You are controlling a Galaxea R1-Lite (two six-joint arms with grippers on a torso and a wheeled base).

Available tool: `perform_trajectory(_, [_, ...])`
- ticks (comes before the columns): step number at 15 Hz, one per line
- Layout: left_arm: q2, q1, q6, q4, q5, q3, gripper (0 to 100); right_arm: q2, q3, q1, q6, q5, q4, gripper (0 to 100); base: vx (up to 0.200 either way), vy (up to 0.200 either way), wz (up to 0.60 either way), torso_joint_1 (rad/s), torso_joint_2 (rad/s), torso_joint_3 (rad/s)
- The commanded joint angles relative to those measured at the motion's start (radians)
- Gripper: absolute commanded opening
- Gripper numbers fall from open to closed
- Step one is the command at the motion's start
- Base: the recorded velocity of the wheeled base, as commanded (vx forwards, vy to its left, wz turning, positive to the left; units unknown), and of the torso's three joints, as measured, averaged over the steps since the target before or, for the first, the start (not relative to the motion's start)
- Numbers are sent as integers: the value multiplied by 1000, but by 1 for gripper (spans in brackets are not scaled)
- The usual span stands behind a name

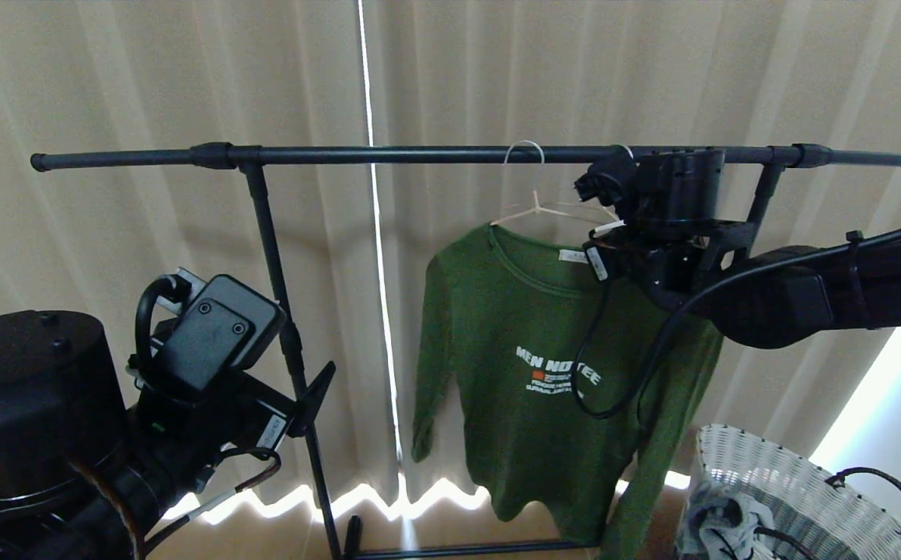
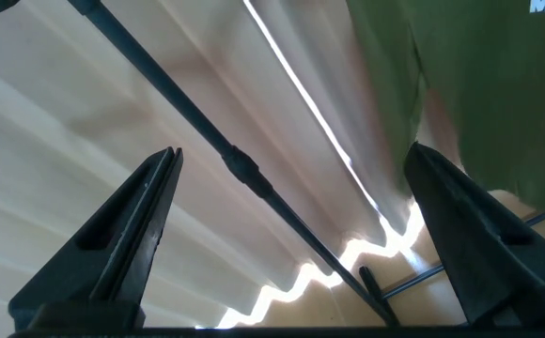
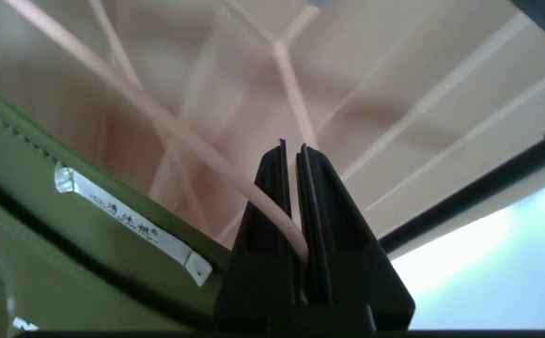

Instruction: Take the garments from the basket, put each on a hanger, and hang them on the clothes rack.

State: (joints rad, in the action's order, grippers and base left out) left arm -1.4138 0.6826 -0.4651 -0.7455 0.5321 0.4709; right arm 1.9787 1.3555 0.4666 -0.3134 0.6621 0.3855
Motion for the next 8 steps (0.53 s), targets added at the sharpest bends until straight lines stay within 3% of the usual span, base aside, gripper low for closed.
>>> perform_trajectory(1, [-1, 0, 0, 0, 0, 0, 100, 5, 14, 1, -1, 1, 4, 0, 0, 0, 0, 0, 0, 0])
perform_trajectory(3, [-1, 0, 0, 0, 0, 2, 100, 2, 20, 0, -1, 22, 12, 0, 0, 0, 0, 0, 0, 0])
perform_trajectory(4, [-1, 0, 0, 0, 0, 2, 100, 6, 50, 0, -1, 73, 15, 0, 0, 0, 0, 0, 0, 0])
perform_trajectory(8, [-1, 0, 0, 0, 3, 0, 100, 65, 151, 0, -4, 142, 7, 0, 0, 0, 0, 0, 0, 0])
